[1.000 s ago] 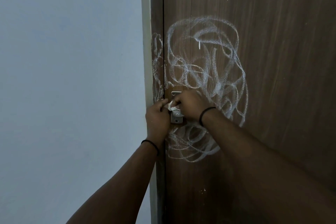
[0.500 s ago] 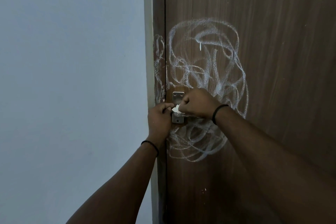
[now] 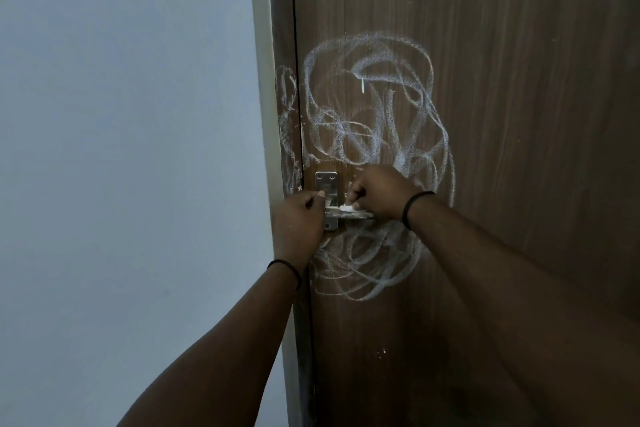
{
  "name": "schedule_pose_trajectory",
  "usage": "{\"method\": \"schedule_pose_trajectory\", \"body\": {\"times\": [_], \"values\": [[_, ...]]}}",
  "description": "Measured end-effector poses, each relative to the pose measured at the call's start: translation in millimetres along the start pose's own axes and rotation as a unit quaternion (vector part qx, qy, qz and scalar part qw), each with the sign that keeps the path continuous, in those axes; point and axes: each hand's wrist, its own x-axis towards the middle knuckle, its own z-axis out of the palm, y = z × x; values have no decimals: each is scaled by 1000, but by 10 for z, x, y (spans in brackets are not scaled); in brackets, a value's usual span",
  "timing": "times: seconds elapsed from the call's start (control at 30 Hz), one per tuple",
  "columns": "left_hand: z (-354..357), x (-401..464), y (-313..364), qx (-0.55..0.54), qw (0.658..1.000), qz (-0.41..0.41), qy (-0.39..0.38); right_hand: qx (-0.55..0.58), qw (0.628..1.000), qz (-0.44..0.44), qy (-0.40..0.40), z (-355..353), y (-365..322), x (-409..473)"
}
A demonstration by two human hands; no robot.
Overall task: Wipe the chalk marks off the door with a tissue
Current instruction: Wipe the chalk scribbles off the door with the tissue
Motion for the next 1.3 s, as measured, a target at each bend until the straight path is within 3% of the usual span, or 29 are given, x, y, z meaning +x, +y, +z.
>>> {"method": "schedule_pose_trajectory", "body": {"times": [0.23,0.37,0.67,0.8,0.93,1.03,1.13,1.3], "values": [[-19,8,86,70,996,31,-34,85,995,7,42,134,5,-89],[-59,29,194,109,993,15,-44,100,993,48,35,-31,206,-184],[-118,82,313,136,988,-21,-73,264,958,79,80,101,395,-295],[-128,142,313,118,988,-47,-88,374,918,99,82,189,470,-303],[-146,244,344,150,979,-56,-123,520,839,128,93,336,511,-386],[-146,330,391,162,973,-71,-146,552,812,145,123,410,541,-462],[-140,360,411,175,969,-72,-161,519,826,147,164,452,519,-499],[-168,337,345,142,974,-72,-158,331,897,118,267,532,380,-514]]}}
